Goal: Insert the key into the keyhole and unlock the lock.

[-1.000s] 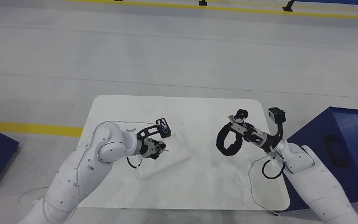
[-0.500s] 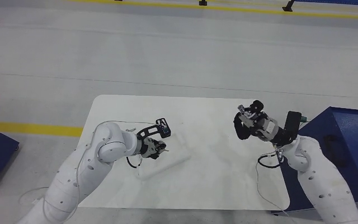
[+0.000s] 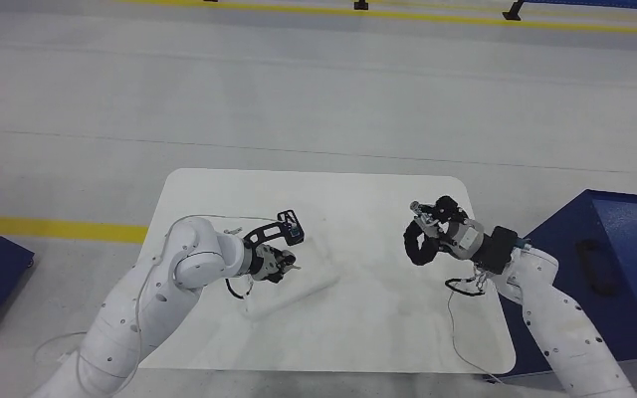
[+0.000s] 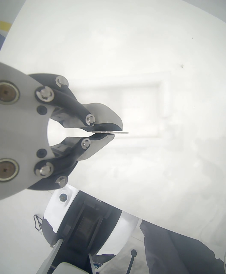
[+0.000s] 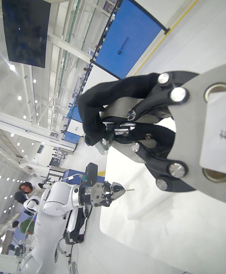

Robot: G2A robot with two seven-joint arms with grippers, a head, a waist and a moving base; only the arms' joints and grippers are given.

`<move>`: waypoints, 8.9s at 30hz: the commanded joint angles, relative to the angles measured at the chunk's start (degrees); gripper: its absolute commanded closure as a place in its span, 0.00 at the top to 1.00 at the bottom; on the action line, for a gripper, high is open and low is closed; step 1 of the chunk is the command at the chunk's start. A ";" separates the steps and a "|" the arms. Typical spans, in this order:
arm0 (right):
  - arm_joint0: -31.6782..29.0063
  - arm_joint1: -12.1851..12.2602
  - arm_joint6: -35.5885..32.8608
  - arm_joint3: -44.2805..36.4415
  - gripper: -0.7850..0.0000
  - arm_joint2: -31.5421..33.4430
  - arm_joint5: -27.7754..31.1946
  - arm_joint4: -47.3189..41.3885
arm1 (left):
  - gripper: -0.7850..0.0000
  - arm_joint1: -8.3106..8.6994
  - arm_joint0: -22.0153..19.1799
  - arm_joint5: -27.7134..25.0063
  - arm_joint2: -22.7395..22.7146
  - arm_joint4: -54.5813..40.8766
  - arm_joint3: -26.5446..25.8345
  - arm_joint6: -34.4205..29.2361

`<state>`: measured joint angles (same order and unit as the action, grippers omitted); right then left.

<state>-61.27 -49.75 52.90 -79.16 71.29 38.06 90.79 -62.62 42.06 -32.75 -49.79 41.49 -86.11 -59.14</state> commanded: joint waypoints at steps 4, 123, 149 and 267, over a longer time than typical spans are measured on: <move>0.32 -0.67 6.64 1.62 0.00 -3.67 -5.18 6.23 | 0.00 0.30 1.05 3.60 -1.88 6.39 -7.48 7.82; 9.34 -1.24 20.42 9.43 0.00 -30.72 -17.67 5.53 | 0.00 2.05 5.57 51.06 -12.22 -34.34 -32.31 -9.30; 10.22 -3.09 21.46 10.34 0.00 -30.49 -10.78 7.28 | 0.00 2.18 1.46 43.38 -5.62 -24.74 -31.99 -13.05; 9.16 -6.84 20.77 10.60 0.00 -25.12 -8.26 13.25 | 0.46 1.46 -0.62 44.49 -1.55 -24.40 -28.87 -11.29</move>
<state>-52.12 -56.57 73.69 -68.59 46.15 29.78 104.04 -61.16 41.35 11.57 -51.24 17.21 -114.93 -70.50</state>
